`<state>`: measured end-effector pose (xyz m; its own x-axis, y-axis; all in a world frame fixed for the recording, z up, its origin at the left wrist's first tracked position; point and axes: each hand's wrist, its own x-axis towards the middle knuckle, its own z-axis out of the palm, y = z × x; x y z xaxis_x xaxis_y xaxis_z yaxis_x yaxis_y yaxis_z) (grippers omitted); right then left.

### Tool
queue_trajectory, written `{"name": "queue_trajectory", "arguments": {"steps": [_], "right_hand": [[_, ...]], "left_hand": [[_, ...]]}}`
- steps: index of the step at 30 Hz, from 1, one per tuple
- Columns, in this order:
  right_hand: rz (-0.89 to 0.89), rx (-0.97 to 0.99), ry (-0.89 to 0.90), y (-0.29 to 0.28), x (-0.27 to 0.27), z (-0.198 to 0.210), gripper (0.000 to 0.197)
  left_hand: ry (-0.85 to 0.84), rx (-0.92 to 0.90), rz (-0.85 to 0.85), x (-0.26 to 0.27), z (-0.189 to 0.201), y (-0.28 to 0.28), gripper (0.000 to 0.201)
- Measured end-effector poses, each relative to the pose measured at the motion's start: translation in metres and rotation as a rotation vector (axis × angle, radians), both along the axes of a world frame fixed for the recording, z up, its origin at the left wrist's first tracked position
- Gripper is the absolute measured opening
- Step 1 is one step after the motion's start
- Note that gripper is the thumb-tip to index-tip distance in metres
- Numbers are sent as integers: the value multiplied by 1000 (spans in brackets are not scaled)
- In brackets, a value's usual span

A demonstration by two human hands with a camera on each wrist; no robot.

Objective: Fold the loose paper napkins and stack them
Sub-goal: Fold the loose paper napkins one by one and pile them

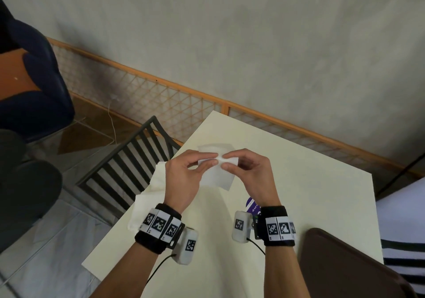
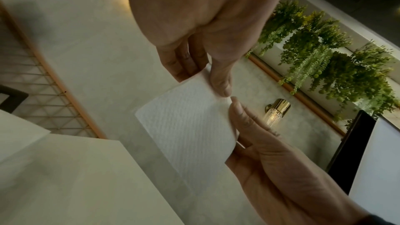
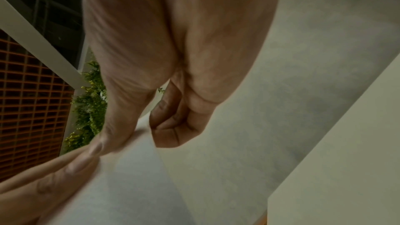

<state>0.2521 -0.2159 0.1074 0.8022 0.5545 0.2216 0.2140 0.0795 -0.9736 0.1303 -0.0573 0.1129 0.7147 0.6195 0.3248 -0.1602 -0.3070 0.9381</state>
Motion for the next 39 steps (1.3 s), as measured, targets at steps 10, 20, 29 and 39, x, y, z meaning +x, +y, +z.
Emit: {"name": "queue_trajectory", "arguments": {"steps": [10, 20, 29, 39], "right_hand": [[42, -16, 27, 7, -9, -9, 22], [-21, -22, 1, 6, -19, -11, 20], [32, -192, -166, 8, -18, -7, 23], [96, -366, -410, 40, -26, -6, 32]], "left_hand": [[125, 69, -33, -13, -4, 14, 27], [62, 108, 22, -21, -9, 11, 25], [83, 213, 41, -29, -10, 19, 15], [206, 192, 114, -39, -14, 28, 11]]}}
